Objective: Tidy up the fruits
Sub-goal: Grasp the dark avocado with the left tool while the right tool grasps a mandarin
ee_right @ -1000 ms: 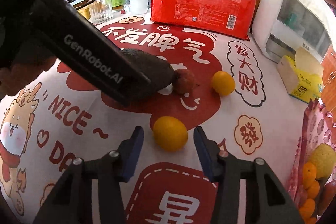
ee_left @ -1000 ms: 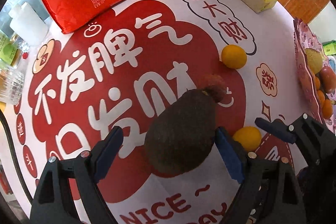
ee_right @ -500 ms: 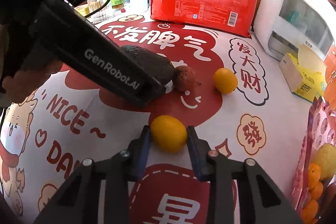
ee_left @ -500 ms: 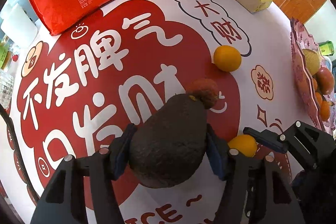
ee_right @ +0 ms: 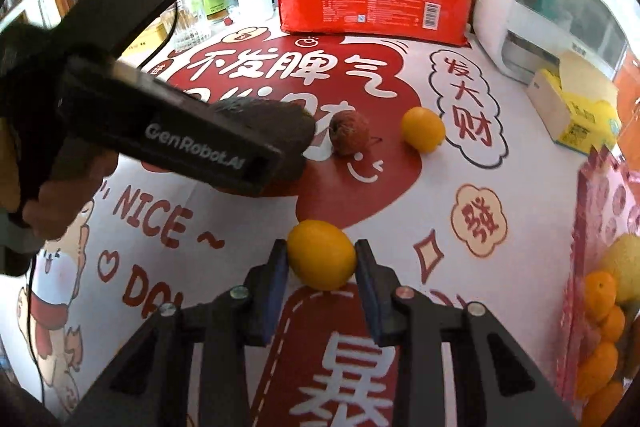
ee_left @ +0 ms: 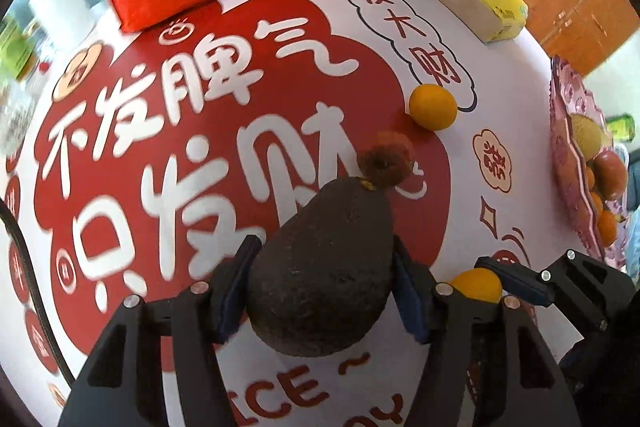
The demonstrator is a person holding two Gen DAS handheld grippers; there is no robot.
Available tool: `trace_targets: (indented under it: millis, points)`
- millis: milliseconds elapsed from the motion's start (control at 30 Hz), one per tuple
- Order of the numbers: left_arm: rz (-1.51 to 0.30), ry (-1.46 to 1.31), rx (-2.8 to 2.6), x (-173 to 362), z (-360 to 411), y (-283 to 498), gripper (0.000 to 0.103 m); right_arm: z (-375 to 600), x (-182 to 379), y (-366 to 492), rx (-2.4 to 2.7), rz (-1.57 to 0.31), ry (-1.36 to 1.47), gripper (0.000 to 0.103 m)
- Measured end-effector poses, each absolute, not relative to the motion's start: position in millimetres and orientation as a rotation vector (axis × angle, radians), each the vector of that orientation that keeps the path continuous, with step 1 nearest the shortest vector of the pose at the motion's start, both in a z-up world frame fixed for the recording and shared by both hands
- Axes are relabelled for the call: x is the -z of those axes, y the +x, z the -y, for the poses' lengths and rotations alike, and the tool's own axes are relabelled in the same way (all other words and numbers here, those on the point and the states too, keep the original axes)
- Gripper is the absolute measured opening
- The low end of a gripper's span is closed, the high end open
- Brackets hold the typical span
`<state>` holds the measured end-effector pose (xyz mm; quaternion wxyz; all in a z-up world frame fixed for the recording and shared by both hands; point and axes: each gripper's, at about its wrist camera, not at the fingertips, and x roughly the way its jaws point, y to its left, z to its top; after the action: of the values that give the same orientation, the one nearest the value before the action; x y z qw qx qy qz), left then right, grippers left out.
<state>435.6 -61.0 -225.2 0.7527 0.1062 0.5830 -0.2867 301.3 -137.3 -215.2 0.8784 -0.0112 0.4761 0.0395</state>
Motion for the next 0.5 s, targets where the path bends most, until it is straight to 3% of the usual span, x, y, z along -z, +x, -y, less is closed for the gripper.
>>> trace_targets:
  millis: [500]
  points:
    - [-1.276,0.034,0.525,214.1,10.7,373.2,0.06,147.4,200.2,251.4,-0.092,-1.029,0.092,0.033]
